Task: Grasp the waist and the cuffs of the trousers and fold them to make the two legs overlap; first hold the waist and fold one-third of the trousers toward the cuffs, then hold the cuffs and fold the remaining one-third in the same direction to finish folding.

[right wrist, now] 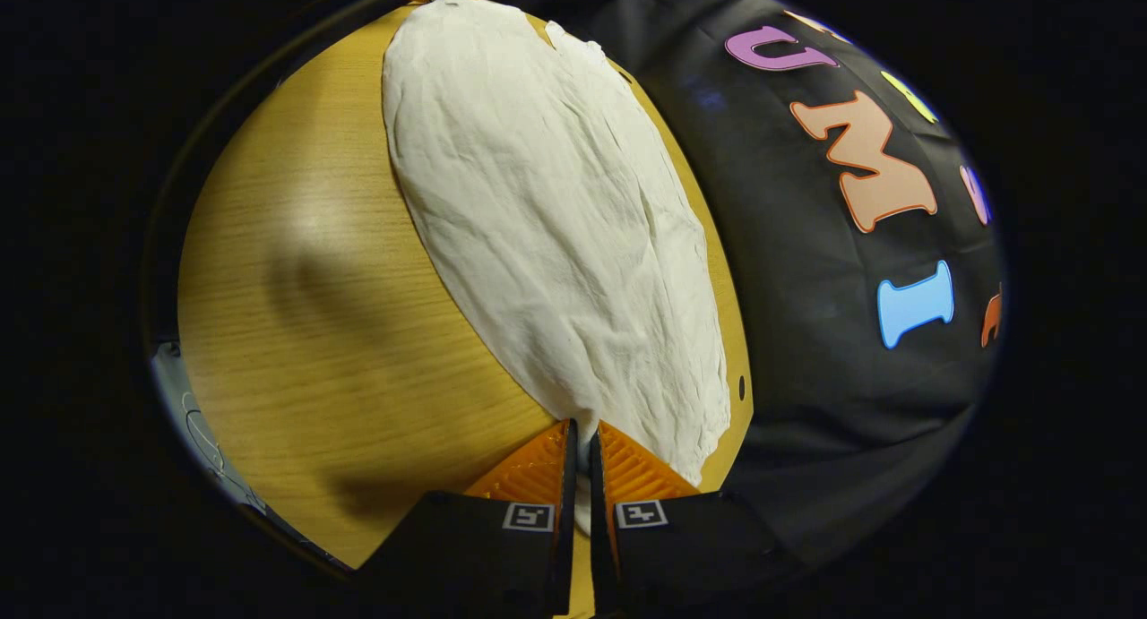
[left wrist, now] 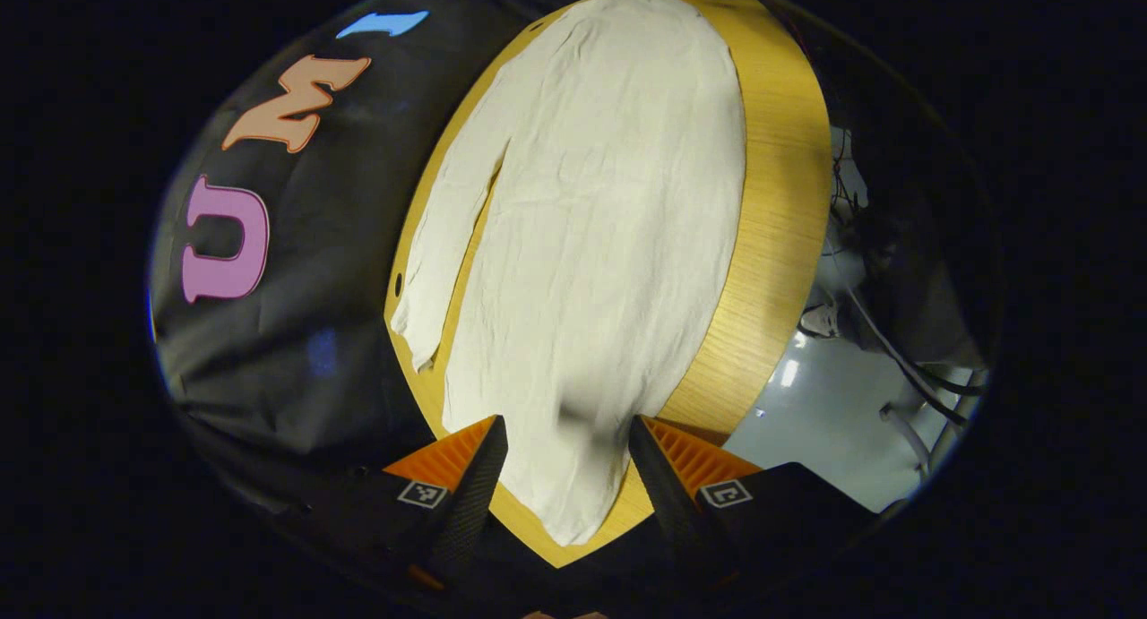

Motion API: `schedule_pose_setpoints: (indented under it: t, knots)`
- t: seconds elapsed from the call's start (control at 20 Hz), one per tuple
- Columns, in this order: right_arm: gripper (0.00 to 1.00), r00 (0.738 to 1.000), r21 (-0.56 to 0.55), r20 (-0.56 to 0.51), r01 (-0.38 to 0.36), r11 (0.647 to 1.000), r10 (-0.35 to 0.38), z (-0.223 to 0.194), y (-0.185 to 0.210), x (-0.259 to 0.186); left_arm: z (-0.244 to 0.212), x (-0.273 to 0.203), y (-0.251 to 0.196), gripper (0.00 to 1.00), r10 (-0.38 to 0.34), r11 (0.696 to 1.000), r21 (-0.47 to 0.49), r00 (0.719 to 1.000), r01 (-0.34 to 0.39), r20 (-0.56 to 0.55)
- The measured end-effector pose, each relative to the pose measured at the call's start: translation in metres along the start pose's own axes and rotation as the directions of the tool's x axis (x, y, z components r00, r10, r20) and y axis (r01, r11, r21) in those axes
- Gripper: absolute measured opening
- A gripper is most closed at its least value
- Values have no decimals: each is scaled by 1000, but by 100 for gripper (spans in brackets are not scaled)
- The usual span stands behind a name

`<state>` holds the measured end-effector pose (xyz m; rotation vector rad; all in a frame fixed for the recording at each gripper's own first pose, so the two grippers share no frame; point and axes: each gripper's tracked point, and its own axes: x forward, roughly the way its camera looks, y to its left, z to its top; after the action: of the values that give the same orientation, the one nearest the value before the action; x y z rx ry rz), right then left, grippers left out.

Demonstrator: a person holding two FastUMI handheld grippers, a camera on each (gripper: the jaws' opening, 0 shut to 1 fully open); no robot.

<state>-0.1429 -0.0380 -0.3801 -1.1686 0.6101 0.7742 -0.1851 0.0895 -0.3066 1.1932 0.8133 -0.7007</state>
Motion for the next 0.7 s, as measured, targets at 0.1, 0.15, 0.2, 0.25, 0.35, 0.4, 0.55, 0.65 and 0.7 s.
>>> schedule_pose_setpoints:
  t: [0.1,0.15,0.2,0.25,0.35,0.4,0.55,0.65,0.7]
  knots:
    - [11,1000,0,0,7,1000,-7,0,0,0,1,9,5,78,-6,1000,-3,1000,6,0]
    - [11,1000,1,0,10,1000,-10,-1,0,1,2,14,6,75,-11,1000,-6,1000,11,0]
    - [11,1000,2,0,12,1000,-12,-1,-1,1,4,17,7,67,-11,1000,-3,1000,11,-5]
    - [11,1000,3,-1,14,1000,-14,-1,-1,1,3,18,7,63,-15,1000,3,1000,15,-12]
    - [11,1000,0,0,16,1000,-16,-1,-1,0,4,20,-1,50,-42,999,14,999,43,-34]
    - [11,1000,-4,3,15,1000,-15,-1,-2,0,5,20,-4,36,-51,999,12,998,52,-43]
    - [11,1000,-12,9,13,1000,-13,-2,-3,1,5,14,-10,8,-44,999,-12,998,43,-51]
    - [12,1000,-2,3,0,1000,0,-1,-6,-1,6,11,-13,1,-37,999,-34,998,35,-54]
    - [14,1000,14,-5,-7,1000,7,-3,-8,-2,6,12,-12,0,-41,998,-49,997,38,-62]
